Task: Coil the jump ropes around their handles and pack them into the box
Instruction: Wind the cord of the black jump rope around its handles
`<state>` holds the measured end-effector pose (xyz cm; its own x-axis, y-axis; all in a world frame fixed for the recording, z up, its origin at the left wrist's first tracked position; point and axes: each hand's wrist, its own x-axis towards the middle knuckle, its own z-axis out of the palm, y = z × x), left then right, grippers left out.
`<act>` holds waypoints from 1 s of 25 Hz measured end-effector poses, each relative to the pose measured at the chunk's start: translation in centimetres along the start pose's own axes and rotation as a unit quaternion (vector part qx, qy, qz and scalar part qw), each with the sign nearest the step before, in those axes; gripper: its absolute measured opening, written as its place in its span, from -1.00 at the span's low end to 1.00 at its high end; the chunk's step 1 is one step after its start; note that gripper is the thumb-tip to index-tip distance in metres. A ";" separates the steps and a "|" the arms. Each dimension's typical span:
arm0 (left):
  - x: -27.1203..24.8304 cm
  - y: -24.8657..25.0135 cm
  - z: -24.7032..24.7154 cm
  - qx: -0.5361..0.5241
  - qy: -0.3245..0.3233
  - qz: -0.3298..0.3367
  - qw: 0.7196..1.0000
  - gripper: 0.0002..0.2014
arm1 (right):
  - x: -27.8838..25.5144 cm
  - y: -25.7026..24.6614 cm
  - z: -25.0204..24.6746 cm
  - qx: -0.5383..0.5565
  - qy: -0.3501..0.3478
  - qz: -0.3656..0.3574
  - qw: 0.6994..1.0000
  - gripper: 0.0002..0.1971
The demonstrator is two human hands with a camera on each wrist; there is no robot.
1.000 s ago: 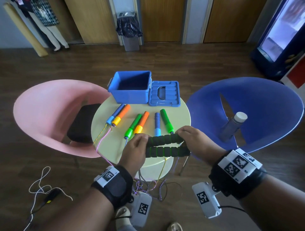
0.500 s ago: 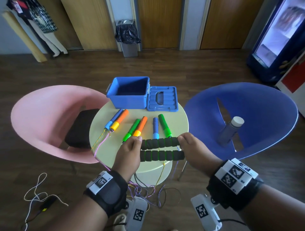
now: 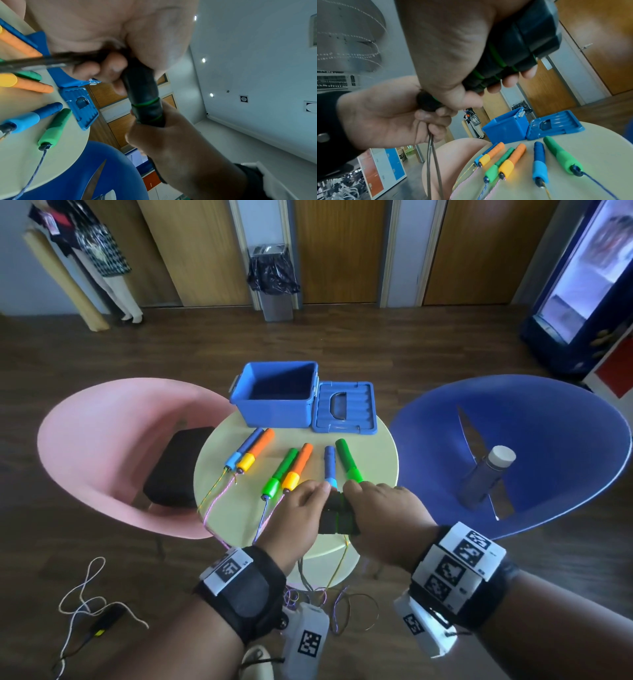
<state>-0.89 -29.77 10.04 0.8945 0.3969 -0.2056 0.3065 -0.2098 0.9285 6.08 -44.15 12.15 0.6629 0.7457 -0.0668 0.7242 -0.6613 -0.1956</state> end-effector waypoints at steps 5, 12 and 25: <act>-0.1 -1.1 -2.5 -0.113 -0.093 0.008 0.989 -0.68 | -1.2 1.4 -0.4 0.012 0.015 0.012 1.000 -0.75; -0.4 -0.7 -1.9 -0.069 -0.093 0.113 0.987 -0.58 | -2.2 1.2 -1.0 0.133 0.026 0.075 0.988 -0.78; 0.3 3.4 2.9 -0.246 -0.203 -0.020 0.948 -0.62 | -0.9 1.7 -3.0 0.800 0.158 0.215 0.537 -0.78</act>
<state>1.38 -32.94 12.23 0.9676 -0.0009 -0.2526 0.2427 0.2804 0.9287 7.27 -46.19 14.86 0.8858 0.3331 -0.3231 -0.4322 0.3388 -0.8357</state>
